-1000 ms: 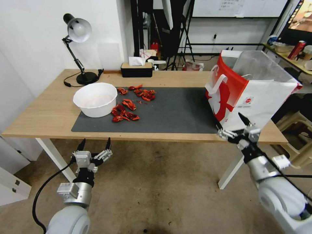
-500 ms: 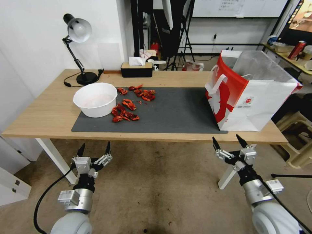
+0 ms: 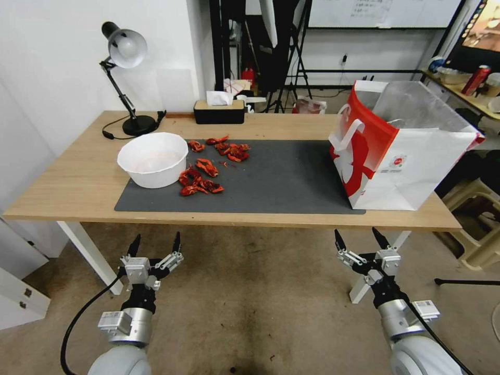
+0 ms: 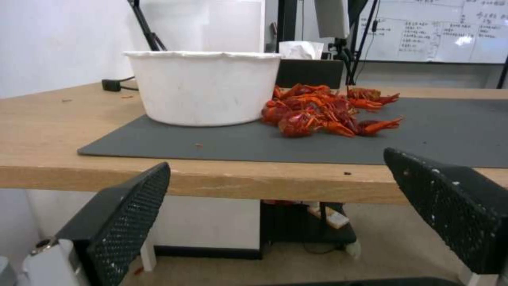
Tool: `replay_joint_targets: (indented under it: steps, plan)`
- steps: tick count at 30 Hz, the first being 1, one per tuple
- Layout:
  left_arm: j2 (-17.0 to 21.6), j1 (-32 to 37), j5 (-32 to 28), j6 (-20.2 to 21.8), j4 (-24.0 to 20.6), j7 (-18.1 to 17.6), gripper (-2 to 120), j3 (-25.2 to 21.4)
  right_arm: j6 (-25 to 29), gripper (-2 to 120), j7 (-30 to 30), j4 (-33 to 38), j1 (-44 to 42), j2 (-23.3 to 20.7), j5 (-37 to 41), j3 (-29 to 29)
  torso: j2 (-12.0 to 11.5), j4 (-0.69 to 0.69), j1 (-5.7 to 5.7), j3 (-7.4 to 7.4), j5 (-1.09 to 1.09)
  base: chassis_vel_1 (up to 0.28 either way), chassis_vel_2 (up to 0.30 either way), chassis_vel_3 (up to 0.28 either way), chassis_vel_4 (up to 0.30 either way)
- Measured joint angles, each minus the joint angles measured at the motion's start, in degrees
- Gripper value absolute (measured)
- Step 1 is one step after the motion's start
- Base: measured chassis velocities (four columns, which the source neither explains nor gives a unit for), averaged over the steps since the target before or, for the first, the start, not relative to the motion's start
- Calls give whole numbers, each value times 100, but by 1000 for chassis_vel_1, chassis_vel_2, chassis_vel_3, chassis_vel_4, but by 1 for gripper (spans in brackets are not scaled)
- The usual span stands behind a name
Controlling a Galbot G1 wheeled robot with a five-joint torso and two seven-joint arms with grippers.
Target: Close the takeout container lid, then place the container into the takeout bag.
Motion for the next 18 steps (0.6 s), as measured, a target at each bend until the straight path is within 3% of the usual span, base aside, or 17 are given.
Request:
replay_joint_targets:
  steps: [18]
  plan:
    - [6,-5,-13,18,-11,0,100,-5,-3,100,0,0,9,-7,3,-1,0,0,0,0,0,0,0,0,0]
